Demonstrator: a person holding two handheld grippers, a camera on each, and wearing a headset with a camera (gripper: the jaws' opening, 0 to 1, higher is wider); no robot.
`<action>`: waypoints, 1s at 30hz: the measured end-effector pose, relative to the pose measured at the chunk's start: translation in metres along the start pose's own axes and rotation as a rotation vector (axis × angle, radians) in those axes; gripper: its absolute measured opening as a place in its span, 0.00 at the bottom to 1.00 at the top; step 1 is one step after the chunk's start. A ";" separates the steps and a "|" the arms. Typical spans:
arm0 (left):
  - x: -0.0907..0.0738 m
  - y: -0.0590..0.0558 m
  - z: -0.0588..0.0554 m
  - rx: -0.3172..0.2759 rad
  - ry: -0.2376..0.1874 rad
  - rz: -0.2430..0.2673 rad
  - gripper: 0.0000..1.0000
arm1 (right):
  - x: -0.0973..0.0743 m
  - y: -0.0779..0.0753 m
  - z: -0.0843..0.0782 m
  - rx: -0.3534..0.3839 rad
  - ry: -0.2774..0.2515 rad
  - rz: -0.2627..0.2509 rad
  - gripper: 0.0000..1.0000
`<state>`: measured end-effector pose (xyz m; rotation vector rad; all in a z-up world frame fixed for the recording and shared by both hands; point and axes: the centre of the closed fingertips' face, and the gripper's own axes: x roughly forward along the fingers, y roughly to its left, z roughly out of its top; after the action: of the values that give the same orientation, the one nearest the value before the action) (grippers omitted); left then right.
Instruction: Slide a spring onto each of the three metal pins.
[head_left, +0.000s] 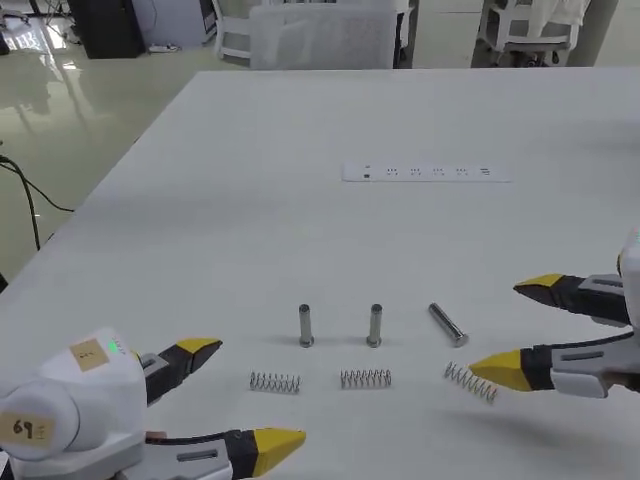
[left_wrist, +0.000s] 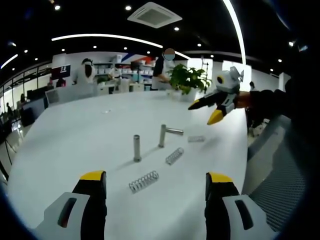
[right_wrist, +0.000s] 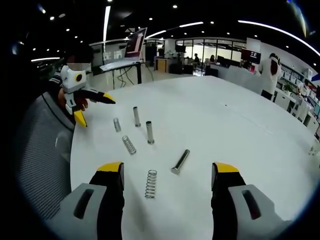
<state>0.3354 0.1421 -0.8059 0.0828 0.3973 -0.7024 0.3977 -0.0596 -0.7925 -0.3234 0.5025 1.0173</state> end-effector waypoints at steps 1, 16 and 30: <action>0.000 0.000 0.000 0.000 0.001 0.000 0.78 | 0.000 0.001 -0.001 0.000 0.002 0.002 0.71; 0.001 -0.001 -0.001 0.003 0.005 -0.002 0.77 | 0.015 -0.013 0.012 -0.030 0.028 -0.001 0.69; 0.000 0.001 -0.001 -0.002 0.003 0.003 0.77 | 0.047 -0.025 0.001 -0.050 0.175 -0.010 0.59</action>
<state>0.3359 0.1428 -0.8067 0.0825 0.4007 -0.6986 0.4401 -0.0369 -0.8164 -0.4615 0.6330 0.9977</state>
